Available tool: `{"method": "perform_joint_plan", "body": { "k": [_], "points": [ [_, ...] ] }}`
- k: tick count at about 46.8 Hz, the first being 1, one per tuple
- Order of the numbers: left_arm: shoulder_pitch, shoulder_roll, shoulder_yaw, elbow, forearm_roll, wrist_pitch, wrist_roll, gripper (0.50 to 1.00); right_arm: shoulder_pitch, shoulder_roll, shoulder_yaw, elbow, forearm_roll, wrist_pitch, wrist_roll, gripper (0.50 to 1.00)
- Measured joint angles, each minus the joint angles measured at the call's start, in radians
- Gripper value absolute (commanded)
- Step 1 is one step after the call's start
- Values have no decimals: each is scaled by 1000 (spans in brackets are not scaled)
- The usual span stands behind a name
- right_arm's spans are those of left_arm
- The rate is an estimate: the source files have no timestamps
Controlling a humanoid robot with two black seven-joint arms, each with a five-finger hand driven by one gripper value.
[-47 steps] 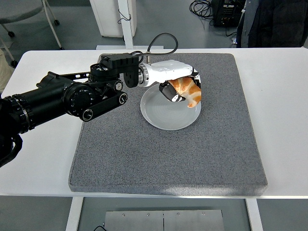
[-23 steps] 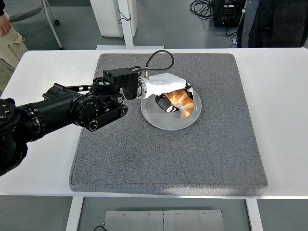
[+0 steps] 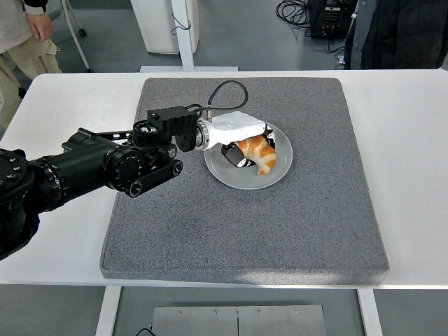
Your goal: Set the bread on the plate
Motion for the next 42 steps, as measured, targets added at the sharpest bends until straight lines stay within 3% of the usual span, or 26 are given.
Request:
{"method": "perform_joint_plan", "body": {
  "k": [11, 12, 13, 15, 17, 29, 36, 42],
  "points": [
    [9, 0, 2, 1, -7, 2, 0, 500, 0, 0, 0, 0, 0, 0, 0, 1000],
    [11, 0, 2, 1, -15, 2, 2, 655, 0, 0, 0, 0, 0, 0, 0, 1000],
    [12, 0, 1, 1, -21, 2, 3, 772, 0, 0, 0, 0, 0, 0, 0, 1000],
    [12, 0, 1, 1, -40, 1, 3, 843, 0, 0, 0, 0, 0, 0, 0, 1000],
    [12, 0, 1, 1, -59, 1, 3, 996, 0, 0, 0, 0, 0, 0, 0, 1000],
    [-3, 12, 2, -19, -91, -7, -3, 996, 0, 0, 0, 0, 0, 0, 0, 1000],
    [-16, 45, -10, -39, -99, -8, -52, 996, 0, 0, 0, 0, 0, 0, 0, 1000],
    [-43, 52, -6, -41, -143, -11, -61, 996, 0, 0, 0, 0, 0, 0, 0, 1000]
  ]
}}
